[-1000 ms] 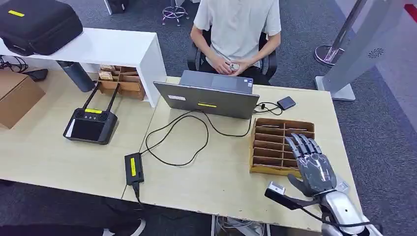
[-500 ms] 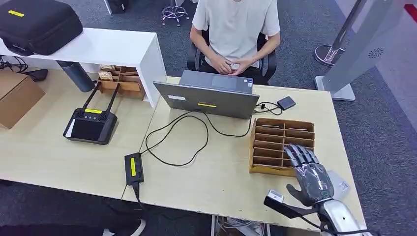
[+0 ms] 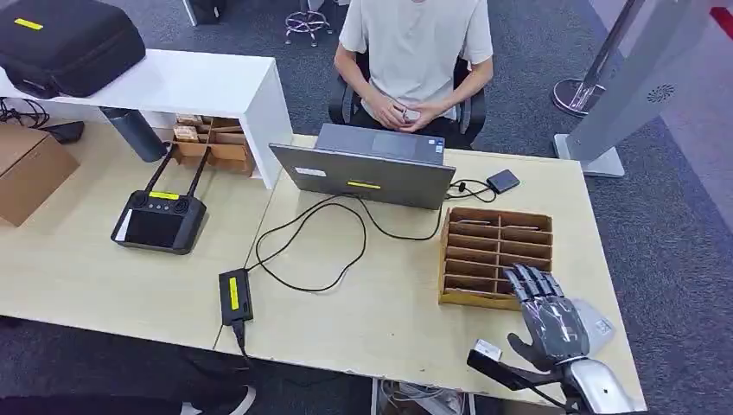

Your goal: Pass the card to the sensor for recognition and then transmit it.

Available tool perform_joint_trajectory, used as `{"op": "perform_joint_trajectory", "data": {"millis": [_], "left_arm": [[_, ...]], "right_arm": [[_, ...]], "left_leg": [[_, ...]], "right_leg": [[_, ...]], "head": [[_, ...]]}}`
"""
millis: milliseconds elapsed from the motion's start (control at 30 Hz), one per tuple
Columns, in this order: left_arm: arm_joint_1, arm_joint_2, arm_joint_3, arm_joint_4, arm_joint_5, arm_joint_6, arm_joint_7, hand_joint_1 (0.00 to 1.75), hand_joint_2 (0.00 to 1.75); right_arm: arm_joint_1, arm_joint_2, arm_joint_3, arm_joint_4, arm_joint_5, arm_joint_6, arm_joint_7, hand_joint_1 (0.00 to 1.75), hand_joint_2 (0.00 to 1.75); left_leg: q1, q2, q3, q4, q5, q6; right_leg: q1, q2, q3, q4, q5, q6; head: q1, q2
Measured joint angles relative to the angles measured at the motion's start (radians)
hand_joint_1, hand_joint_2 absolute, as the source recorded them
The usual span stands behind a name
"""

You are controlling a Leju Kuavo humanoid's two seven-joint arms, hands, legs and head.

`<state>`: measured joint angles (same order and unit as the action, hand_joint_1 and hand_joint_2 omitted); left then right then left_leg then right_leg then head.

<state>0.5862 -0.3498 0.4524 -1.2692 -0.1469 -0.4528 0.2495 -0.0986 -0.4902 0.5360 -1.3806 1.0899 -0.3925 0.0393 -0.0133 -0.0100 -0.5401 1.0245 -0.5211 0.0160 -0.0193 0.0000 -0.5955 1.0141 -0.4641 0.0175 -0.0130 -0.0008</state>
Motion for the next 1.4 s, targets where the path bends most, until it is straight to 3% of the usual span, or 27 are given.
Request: {"op": "perform_joint_trajectory", "data": {"millis": [800,1200,1400], "left_arm": [[-0.012,0.069,-0.07,0.031,0.02,-0.011,-0.036,0.0,1.75],[-0.012,0.159,-0.209,0.067,0.116,0.051,-0.066,0.0,1.75],[-0.016,0.23,-0.324,0.09,0.218,0.124,-0.089,0.0,1.75]], "right_arm": [[-0.123,0.088,-0.027,0.117,0.055,-0.029,0.012,0.0,1.75],[-0.129,0.102,-0.027,0.137,0.052,-0.026,0.009,0.0,1.75],[-0.141,0.111,-0.026,0.142,0.05,-0.017,0.006,0.0,1.75]], "left_leg": [[0.0,0.0,0.0,0.0,0.0,0.0],[0.0,0.0,0.0,0.0,0.0,0.0],[0.0,0.0,0.0,0.0,0.0,0.0]], "right_leg": [[0.0,0.0,0.0,0.0,0.0,0.0],[0.0,0.0,0.0,0.0,0.0,0.0],[0.0,0.0,0.0,0.0,0.0,0.0]], "head": [[0.0,0.0],[0.0,0.0],[0.0,0.0]]}}
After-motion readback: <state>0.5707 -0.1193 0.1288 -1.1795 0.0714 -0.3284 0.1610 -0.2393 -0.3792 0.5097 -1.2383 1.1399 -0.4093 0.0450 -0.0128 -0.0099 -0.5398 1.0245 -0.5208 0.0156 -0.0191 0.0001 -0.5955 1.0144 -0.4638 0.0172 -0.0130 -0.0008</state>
